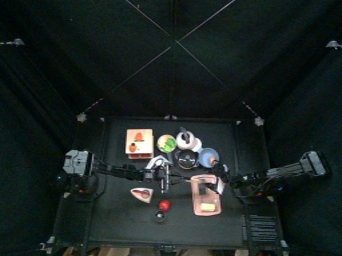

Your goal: Grab cleaver with other hand

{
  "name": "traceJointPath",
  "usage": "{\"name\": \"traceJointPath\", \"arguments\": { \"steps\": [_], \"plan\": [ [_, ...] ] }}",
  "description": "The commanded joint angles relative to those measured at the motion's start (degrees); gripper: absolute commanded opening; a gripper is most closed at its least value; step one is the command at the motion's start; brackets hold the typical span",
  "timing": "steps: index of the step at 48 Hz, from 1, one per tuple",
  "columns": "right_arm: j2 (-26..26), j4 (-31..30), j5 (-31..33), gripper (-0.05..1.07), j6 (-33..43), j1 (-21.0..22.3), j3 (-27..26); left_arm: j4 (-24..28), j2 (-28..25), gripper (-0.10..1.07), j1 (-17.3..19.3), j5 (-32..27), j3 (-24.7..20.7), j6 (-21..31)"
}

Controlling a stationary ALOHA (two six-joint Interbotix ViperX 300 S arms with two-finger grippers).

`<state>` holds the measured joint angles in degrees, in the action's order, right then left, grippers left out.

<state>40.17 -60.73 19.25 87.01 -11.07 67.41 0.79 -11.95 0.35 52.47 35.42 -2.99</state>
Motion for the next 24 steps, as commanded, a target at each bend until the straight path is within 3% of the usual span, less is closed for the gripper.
{"name": "traceJointPath", "arguments": {
  "steps": [1, 24],
  "plan": [
    [-0.4, -0.1, -0.4, 0.91, -0.1, -0.2, -0.6, -0.1, 0.3, 0.61, -0.1, 0.6, -1.6, -0.1],
    [1.2, 0.0, -0.1, 0.55, -0.2, -0.4, -0.5, -0.2, -0.8, 0.61, -0.3, 0.6, -1.7, 0.1]
  ]
}}
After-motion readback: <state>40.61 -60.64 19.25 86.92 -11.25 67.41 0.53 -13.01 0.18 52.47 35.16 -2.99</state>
